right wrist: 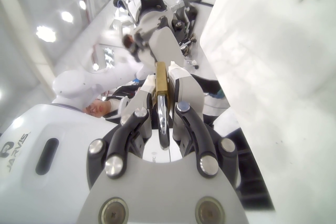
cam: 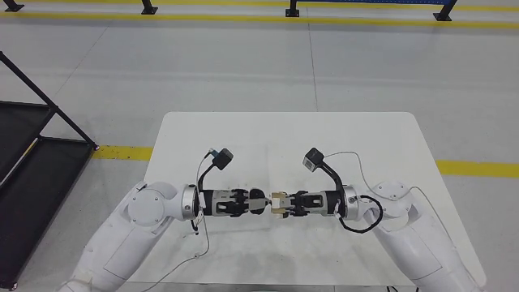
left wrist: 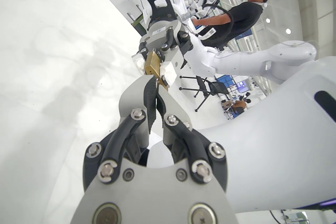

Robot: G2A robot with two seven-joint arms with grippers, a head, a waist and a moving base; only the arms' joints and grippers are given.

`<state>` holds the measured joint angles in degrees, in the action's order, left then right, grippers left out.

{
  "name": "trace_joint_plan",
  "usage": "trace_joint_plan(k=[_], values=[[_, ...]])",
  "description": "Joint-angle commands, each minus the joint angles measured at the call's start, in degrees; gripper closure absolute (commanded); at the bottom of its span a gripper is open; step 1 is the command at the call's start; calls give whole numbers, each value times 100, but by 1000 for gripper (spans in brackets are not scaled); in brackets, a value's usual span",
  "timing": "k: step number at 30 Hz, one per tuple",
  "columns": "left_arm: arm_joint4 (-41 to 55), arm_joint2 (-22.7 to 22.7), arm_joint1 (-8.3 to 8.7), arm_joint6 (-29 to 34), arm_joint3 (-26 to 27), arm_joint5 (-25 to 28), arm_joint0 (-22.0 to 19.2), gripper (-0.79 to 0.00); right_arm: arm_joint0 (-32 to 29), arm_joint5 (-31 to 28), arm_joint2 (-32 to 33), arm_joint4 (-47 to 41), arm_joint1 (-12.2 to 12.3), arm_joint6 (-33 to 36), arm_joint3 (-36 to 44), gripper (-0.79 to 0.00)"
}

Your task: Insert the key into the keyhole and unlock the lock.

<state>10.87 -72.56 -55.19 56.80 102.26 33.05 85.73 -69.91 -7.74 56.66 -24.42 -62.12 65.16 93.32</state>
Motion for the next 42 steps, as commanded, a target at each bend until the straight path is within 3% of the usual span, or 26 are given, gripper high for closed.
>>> trace_joint_plan(k=[1,16,27,42], values=[[-185,-16,3,-132,48,131,48,0,-3,15,-2,-4,0,-16,1,0],[-1385,-127,27,-910,311,674,304,0,-20,61,-4,-37,2,-107,8,0],[-2516,-251,20,-1851,522,1168,557,0,-13,79,-19,-72,-3,-142,-12,0],[-3847,-265,-6,-2845,693,1351,729,0,9,98,-35,-172,-11,-118,-76,0]])
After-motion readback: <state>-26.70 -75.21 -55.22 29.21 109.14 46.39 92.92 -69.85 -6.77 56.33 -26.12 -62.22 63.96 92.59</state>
